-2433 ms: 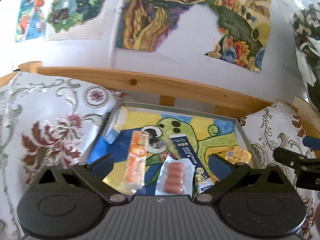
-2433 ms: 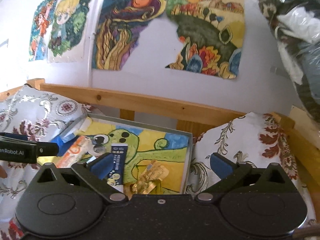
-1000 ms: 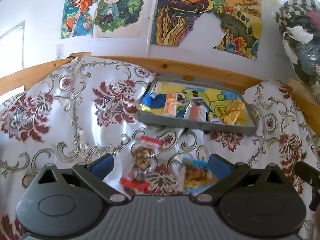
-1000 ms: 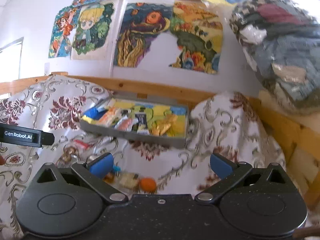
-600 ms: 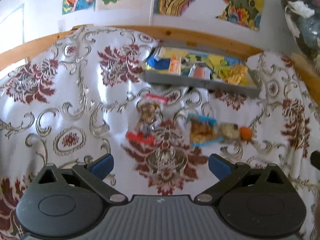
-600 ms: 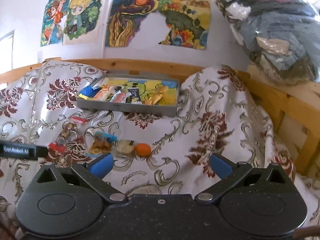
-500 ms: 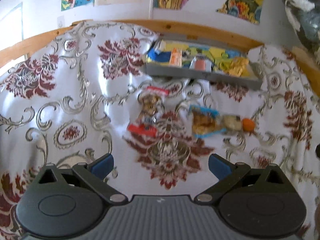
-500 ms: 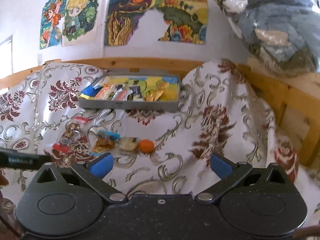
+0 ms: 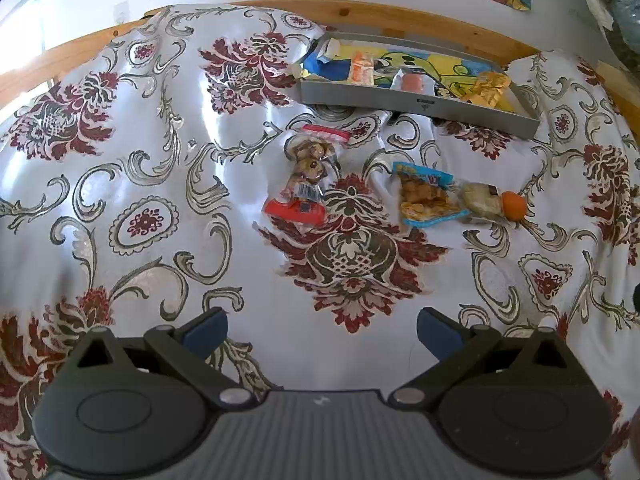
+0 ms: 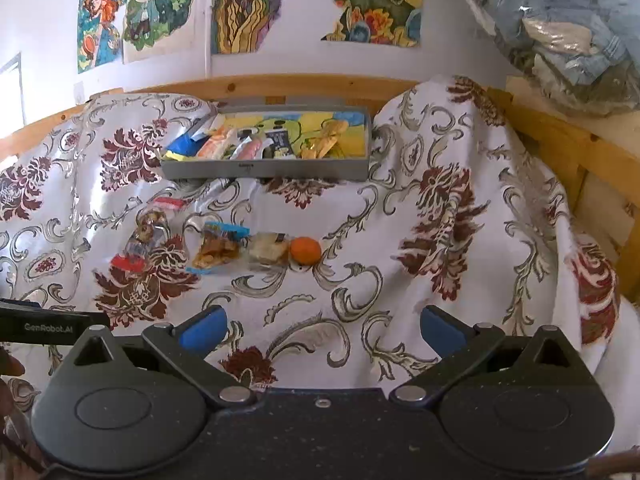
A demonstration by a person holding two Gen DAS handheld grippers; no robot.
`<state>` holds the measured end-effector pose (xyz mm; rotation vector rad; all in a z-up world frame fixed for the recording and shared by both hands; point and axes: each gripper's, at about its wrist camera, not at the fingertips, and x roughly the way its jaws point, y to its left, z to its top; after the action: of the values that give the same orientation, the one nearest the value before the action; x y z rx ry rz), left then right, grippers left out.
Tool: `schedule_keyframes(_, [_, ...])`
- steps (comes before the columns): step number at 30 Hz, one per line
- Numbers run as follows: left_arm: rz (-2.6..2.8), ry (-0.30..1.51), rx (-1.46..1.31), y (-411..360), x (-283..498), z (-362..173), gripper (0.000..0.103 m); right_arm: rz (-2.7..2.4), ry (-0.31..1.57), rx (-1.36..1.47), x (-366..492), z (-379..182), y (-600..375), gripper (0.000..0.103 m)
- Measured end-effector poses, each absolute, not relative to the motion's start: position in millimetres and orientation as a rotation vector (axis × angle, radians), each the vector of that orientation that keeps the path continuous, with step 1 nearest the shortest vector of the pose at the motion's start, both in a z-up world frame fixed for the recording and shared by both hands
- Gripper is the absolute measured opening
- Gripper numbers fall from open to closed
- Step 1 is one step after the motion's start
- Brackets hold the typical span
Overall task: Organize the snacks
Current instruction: 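Move both grippers back toward the remaining snacks beside the orange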
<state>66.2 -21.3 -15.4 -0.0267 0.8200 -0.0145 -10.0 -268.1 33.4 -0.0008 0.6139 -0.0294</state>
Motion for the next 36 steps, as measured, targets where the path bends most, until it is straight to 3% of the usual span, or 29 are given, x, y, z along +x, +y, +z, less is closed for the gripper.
schedule_keyframes(16, [-0.012, 0.806, -0.039, -16.2, 81.0, -15.8, 0.103, 0.024, 0.570, -0.037, 25.1, 30.6, -264.5, 0.102])
schedule_keyframes(36, [-0.220, 0.841, 0.177, -38.0, 174.6, 9.5, 0.103, 0.061, 0.535, -0.233, 137.7, -17.3, -272.2, 0.102])
